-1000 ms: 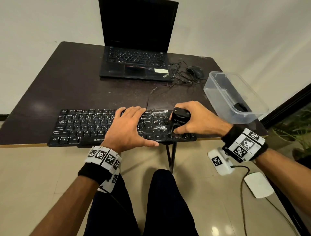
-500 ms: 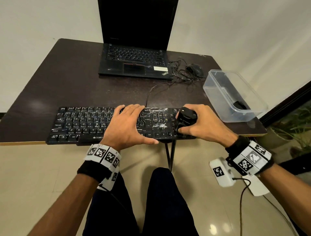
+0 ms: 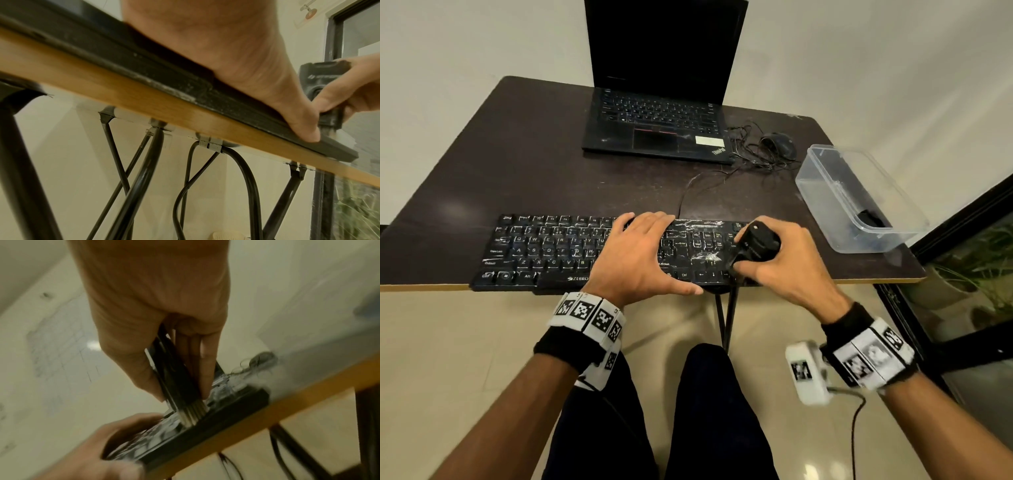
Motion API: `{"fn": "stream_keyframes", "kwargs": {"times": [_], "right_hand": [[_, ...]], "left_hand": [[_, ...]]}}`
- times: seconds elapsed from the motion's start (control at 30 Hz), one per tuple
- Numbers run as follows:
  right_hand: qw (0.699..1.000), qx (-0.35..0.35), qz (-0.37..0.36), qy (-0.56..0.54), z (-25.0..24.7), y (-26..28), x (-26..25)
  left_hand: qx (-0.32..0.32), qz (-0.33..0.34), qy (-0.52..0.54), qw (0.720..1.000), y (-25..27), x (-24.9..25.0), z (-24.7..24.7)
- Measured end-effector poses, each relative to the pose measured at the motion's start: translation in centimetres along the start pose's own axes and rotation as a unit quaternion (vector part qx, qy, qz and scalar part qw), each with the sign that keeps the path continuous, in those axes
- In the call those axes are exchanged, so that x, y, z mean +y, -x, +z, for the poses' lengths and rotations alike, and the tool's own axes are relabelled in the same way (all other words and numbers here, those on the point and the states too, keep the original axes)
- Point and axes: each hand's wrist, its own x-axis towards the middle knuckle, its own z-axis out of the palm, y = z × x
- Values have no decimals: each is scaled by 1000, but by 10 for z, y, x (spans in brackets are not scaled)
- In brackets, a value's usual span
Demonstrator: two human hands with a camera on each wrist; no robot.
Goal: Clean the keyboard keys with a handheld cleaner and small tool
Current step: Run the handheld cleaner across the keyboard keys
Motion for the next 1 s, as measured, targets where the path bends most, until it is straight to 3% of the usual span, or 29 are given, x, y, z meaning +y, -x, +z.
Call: {"fn": "stream_keyframes", "kwargs": {"times": [0.07,0.17,0.27,0.4,0.53,0.67,0.8,0.9,1.0], "right_hand": [[1000,-17,-2,2,1,1,0],[1000,19,14,19,-3,0,4],[1000,-17,2,19,-2,5,2],[997,56,25,35,-9,8,10],[998,47,23,23,-7,20,12],[991,113,72,7,-14,20,24],[994,91,60,-23,-3,32,19],[985,143,94,-34,-9,32,29],[989,111,80,-53,-4,39,26]], "left_hand": [[-3,-2,1,1000,-1,0,0],[-9,0,0,1000,-1,1,1],[-5,1,0,1000,-1,0,0],[-8,4,-1,1000,-2,2,-1],[-8,2,-2,1000,-1,2,-2],[-4,3,-3,1000,-1,1,-1],[1,3,6,1000,-1,1,-1],[0,5,3,1000,0,0,-1],[0,5,3,1000,0,0,-1]]}}
